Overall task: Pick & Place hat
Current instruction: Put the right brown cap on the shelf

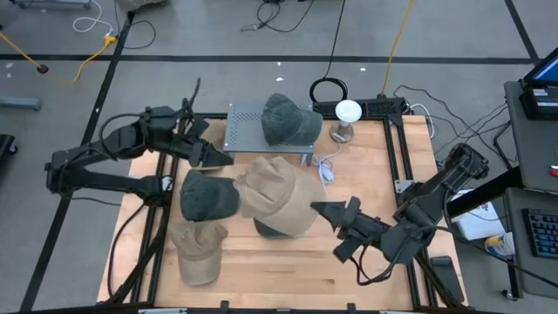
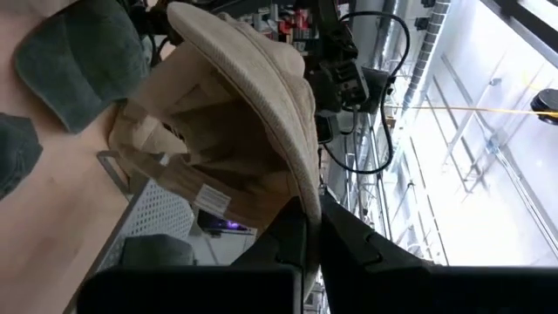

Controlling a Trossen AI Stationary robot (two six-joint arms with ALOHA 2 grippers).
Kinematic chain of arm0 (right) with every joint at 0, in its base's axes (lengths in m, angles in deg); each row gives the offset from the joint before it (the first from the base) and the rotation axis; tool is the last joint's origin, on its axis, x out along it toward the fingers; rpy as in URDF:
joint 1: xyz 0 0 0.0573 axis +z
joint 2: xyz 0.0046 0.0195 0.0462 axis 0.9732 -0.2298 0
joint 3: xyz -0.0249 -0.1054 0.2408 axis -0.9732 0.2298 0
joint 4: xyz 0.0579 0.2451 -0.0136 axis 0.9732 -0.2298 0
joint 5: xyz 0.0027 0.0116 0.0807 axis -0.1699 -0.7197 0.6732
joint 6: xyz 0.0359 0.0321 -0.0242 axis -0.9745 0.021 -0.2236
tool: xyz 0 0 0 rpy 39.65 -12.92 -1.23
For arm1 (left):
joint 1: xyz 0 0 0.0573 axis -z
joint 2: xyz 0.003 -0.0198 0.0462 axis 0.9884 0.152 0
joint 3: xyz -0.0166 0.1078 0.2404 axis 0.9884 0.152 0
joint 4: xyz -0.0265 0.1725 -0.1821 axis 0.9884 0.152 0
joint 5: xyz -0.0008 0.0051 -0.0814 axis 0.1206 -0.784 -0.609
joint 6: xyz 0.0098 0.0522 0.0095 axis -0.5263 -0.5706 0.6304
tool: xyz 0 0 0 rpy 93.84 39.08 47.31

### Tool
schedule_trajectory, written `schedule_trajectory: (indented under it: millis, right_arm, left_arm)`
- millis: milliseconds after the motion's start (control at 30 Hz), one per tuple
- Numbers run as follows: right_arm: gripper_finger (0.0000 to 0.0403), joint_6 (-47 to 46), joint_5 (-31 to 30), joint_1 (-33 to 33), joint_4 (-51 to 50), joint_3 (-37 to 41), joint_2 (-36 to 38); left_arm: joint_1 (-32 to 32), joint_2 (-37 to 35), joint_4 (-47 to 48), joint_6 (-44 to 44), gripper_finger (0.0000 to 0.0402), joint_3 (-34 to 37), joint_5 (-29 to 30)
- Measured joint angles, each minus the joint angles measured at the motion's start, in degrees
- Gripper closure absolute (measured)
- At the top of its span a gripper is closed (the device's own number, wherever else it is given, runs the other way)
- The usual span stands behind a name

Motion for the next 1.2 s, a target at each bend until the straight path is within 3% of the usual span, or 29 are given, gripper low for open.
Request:
schedule_trajectory:
  millis: [267,500,900,1033,1200]
  right_arm:
    - [0.0397,0.3,0.5,-0.1,-0.1,0.0,0.0]
    - [0.0397,0.9,1.4,-0.1,-0.1,0.0,0.0]
    - [0.0396,0.9,1.6,-0.1,-0.1,0.0,0.0]
    - [0.0396,0.9,1.6,-0.1,-0.1,0.0,0.0]
    - [0.0396,0.9,1.6,-0.1,-0.1,0.0,0.0]
  left_arm:
    - [5.7,3.8,-0.2,3.3,0.0165,-2.7,4.5]
    - [8.9,7.8,-0.6,5.4,0.0165,-2.8,4.8]
    - [12.0,9.9,-9.3,9.9,0.0168,-2.8,2.4]
    - [12.0,9.9,-9.2,13.2,0.0215,-2.8,2.0]
    - [12.0,9.9,-9.3,13.6,0.0342,-2.8,-0.2]
